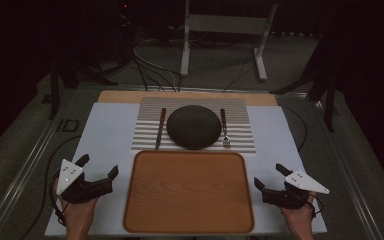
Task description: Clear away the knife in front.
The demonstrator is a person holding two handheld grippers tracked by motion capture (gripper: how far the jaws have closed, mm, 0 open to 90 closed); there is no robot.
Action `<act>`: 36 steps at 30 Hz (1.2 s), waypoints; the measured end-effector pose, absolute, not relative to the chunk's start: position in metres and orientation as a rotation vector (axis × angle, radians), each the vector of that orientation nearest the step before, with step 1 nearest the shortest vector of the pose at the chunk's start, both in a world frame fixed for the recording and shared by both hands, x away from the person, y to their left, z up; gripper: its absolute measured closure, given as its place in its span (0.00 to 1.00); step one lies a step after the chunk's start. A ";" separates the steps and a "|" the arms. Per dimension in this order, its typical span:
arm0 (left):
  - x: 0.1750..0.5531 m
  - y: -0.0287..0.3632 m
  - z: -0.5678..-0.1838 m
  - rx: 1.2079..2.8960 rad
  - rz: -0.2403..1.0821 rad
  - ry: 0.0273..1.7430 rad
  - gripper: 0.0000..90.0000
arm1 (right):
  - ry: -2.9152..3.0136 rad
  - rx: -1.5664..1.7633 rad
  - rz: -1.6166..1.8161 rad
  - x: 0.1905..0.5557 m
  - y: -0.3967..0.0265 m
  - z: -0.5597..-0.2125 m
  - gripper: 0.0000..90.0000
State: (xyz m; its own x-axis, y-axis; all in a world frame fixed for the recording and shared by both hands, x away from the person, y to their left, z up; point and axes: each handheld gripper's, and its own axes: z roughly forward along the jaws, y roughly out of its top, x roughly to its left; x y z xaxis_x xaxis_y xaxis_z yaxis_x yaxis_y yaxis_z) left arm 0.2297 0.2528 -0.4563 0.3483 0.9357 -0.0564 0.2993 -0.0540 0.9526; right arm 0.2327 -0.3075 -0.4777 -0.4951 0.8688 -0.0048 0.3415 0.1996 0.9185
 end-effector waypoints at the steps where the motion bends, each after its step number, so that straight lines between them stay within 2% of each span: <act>1: 0.230 0.253 -0.456 1.578 0.772 1.146 0.00 | 1.938 1.125 1.271 0.233 -0.308 -0.478 0.09; 17: 0.233 0.246 -0.440 1.597 0.751 1.166 0.00 | 1.911 1.157 1.258 0.234 -0.310 -0.479 0.08; 29: 0.256 0.238 -0.422 1.610 0.794 1.142 0.00 | 1.900 1.169 1.253 0.234 -0.312 -0.480 0.08; 36: 0.273 0.232 -0.414 1.601 0.732 1.165 0.00 | 1.892 1.173 1.260 0.233 -0.313 -0.480 0.08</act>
